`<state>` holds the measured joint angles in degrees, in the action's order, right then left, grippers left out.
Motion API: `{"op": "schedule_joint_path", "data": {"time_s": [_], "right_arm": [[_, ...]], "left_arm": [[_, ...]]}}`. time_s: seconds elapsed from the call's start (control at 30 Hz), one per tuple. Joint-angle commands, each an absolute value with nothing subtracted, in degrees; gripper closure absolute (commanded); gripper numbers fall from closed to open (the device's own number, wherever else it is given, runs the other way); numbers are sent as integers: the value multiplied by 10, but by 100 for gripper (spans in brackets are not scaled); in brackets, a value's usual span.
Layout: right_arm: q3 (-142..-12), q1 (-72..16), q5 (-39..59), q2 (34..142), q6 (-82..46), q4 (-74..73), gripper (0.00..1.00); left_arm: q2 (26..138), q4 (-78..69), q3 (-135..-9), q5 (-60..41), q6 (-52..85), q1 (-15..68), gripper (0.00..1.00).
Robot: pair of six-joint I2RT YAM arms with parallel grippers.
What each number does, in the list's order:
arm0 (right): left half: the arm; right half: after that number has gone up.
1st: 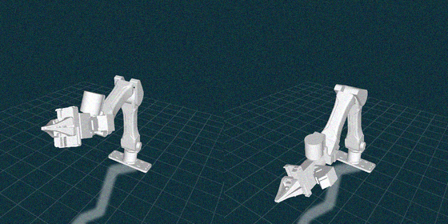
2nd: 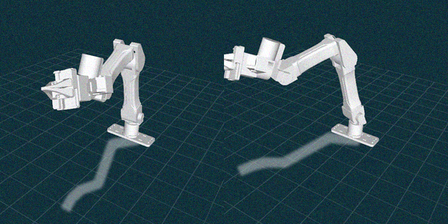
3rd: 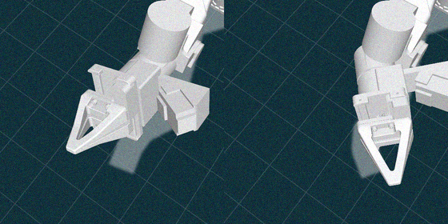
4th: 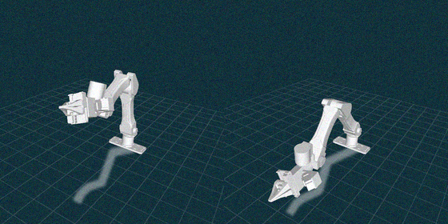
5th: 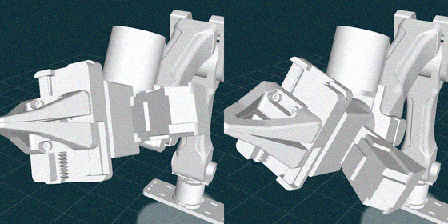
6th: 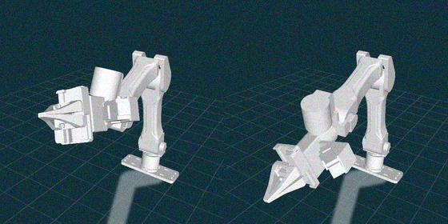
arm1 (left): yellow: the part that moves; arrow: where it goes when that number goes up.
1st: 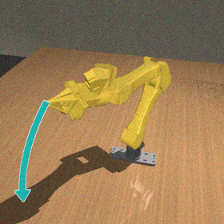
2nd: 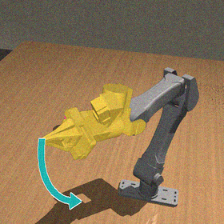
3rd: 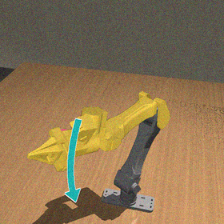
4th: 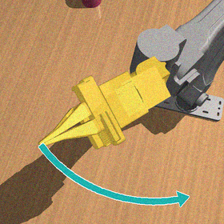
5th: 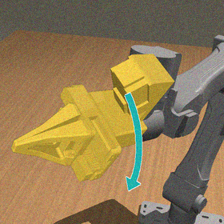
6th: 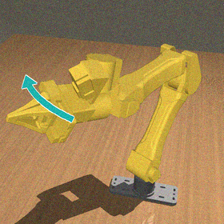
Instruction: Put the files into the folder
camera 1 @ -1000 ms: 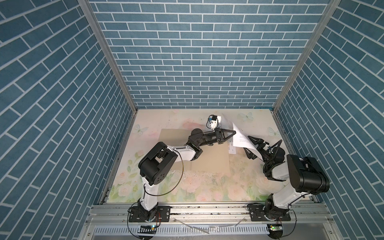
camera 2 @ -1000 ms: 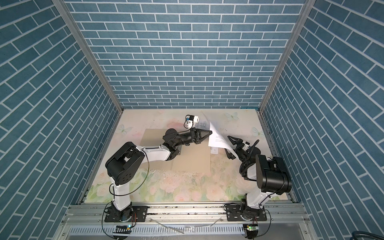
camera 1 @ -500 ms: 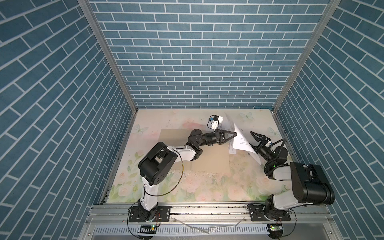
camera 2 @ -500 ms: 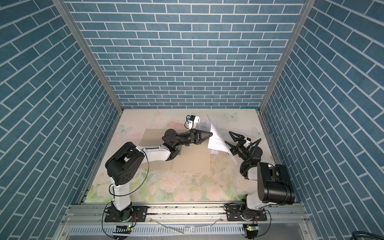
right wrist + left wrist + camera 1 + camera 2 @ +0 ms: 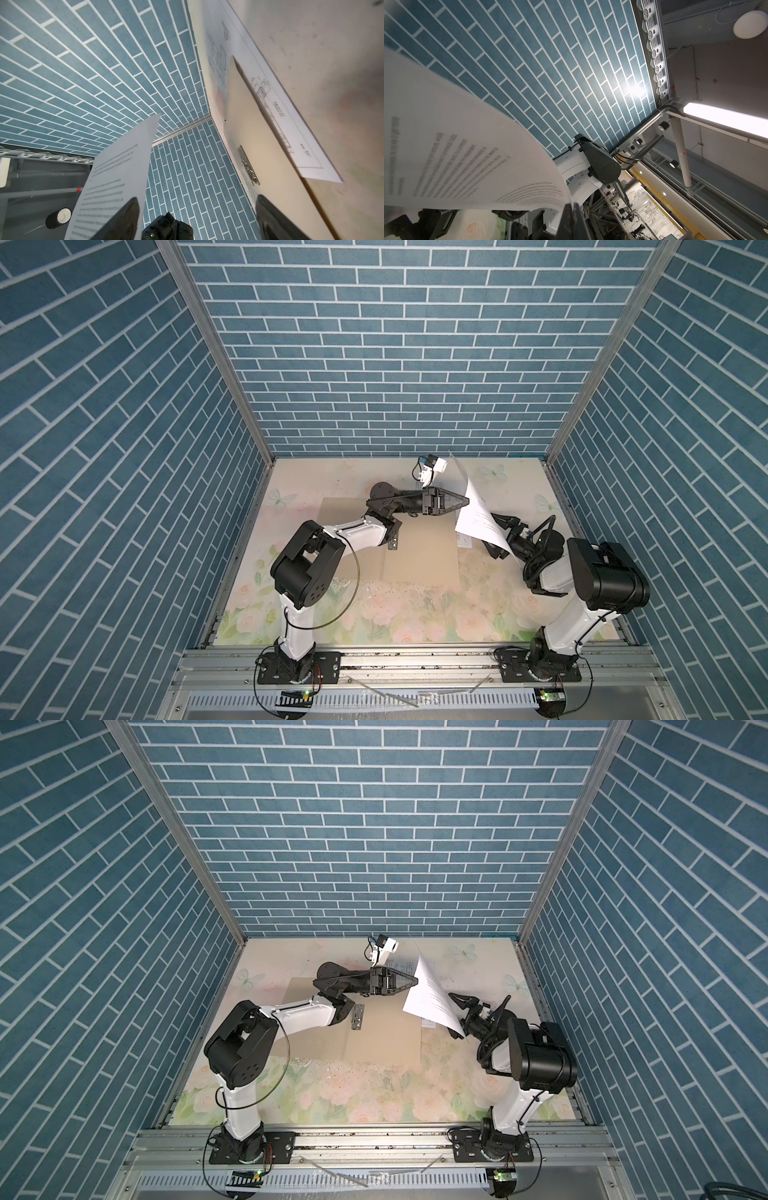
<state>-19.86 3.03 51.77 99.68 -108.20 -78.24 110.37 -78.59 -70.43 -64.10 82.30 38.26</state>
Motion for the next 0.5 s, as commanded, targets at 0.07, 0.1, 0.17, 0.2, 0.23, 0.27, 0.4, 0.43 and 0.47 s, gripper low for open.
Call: {"op": "schedule_joint_path", "data": {"time_s": [0.07, 0.1, 0.17, 0.2, 0.23, 0.27, 0.4, 0.43, 0.47], "right_arm": [[-233, 14, 518, 989, -1119, -802, 12], [-240, 8, 518, 992, -1122, -802, 12], [-247, 0, 509, 999, -1134, -803, 11], [-249, -1, 504, 1000, -1136, -803, 12], [-252, -1, 501, 1001, -1139, -802, 11], [-256, -1, 498, 1000, -1142, -802, 12], [-267, 0, 490, 996, -1158, -803, 11], [-271, 2, 489, 996, -1161, -802, 12], [-273, 5, 489, 997, -1164, -802, 12]], "left_arm": [[1113, -805, -733, -699, 810, 390, 100], [1118, -805, -741, -703, 807, 392, 100], [1136, -805, -762, -711, 809, 395, 100], [1146, -806, -770, -715, 814, 396, 100], [1155, -806, -774, -716, 816, 396, 100], [1160, -806, -774, -717, 813, 396, 100], [1176, -806, -753, -722, 789, 394, 100], [1180, -806, -746, -723, 785, 392, 100], [1183, -806, -737, -723, 781, 388, 100]]}}
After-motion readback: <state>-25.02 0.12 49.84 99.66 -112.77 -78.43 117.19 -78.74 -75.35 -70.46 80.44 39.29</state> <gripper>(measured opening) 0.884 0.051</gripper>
